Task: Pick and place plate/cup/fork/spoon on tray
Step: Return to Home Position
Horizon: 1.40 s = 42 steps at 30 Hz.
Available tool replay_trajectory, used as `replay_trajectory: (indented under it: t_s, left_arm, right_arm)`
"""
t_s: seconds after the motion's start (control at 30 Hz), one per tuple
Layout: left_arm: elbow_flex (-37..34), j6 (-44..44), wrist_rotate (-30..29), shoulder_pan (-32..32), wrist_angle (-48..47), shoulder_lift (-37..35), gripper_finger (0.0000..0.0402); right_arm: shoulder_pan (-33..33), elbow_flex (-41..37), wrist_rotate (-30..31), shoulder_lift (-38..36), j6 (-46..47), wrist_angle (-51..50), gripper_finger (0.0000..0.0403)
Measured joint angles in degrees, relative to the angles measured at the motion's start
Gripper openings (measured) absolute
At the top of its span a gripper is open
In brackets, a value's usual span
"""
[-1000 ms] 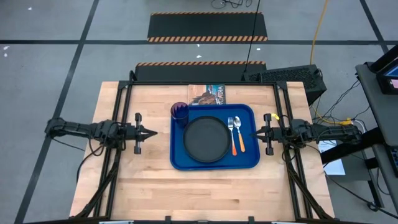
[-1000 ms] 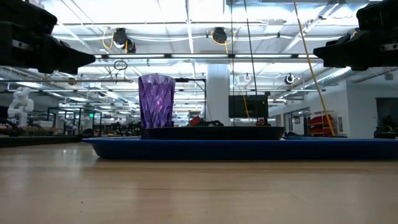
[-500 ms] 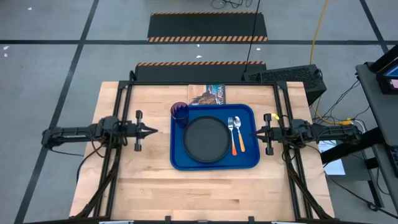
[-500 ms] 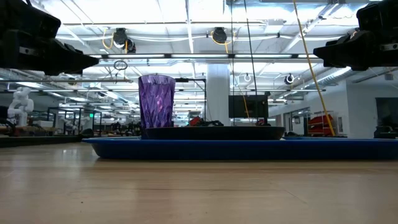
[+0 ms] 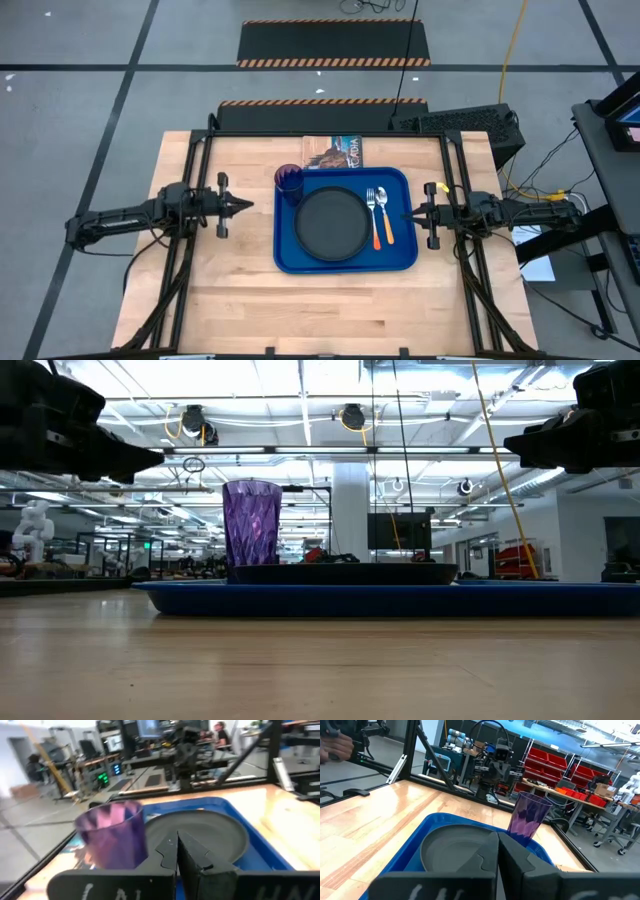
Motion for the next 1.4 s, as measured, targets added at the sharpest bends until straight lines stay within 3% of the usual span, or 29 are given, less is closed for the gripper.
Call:
replay_trajectory:
  t_s: [0.53,0.87,1.4]
  left_arm:
    - [0.0,-4.66,-11.6,-4.35,-0.08,0.0,0.0001]
    - [0.0,-5.48,-11.89,-4.78,-0.08,0.11,0.003]
    - [0.0,-5.65,-11.91,-4.78,-0.08,0.11,0.0032]
  right_arm:
    - [0.02,0.02,0.0,0.0,0.0,0.0,0.0]
    - [0.01,0.01,-0.02,0.0,0.0,0.0,0.0]
    - [0.02,0.02,-0.02,0.0,0.0,0.0,0.0]
